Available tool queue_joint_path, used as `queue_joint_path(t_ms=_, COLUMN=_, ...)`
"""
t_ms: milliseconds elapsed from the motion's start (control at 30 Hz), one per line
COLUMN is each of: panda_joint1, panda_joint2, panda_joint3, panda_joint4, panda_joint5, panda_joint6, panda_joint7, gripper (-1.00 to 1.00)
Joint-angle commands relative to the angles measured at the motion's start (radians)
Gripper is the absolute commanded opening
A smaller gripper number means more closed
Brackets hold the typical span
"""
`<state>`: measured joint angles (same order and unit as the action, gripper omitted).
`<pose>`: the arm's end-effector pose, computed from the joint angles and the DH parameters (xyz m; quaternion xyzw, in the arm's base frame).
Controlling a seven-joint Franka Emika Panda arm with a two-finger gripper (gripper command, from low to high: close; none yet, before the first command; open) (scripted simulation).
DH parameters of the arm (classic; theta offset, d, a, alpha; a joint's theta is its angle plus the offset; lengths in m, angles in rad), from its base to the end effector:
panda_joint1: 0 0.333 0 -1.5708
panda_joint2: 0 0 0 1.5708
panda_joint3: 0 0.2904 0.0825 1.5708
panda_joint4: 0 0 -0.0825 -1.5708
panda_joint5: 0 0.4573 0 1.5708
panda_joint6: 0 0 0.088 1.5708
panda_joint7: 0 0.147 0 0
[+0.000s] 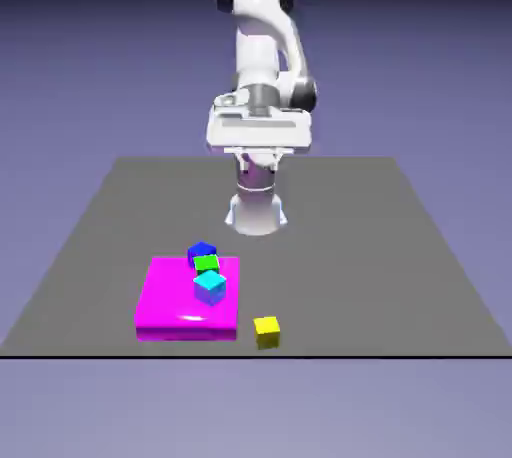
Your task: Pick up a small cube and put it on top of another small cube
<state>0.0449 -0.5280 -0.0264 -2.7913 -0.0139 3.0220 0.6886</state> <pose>0.4945 0.0117 0.3507 -0.8790 0.3004 -0.3461 0.1315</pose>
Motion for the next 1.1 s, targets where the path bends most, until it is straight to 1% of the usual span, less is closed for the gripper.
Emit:
queue_joint_path(t_ms=0, panda_joint1=0.027, panda_joint2=0.035, panda_joint3=-0.022, panda_joint4=0.016, panda_joint5=-0.012, panda_joint6=-0.012, panda_joint7=-0.044, gripper=0.0)
queue_joint_path(t_ms=867, panda_joint1=0.733, panda_joint2=0.935, panda_joint3=-0.588, panda_joint4=0.418, panda_joint5=-0.31, panda_joint6=-0.335, panda_joint7=-1.169, gripper=0.0)
queue_joint_path(t_ms=900, panda_joint1=0.733, panda_joint2=0.935, panda_joint3=-0.588, panda_joint4=0.418, panda_joint5=-0.31, panda_joint6=-0.335, panda_joint7=-1.169, gripper=0.0)
queue_joint_path(t_ms=1067, panda_joint1=0.631, panda_joint2=1.116, panda_joint3=-0.51, panda_joint4=0.459, panda_joint5=-0.264, panda_joint6=-0.189, panda_joint7=-1.184, gripper=0.0)
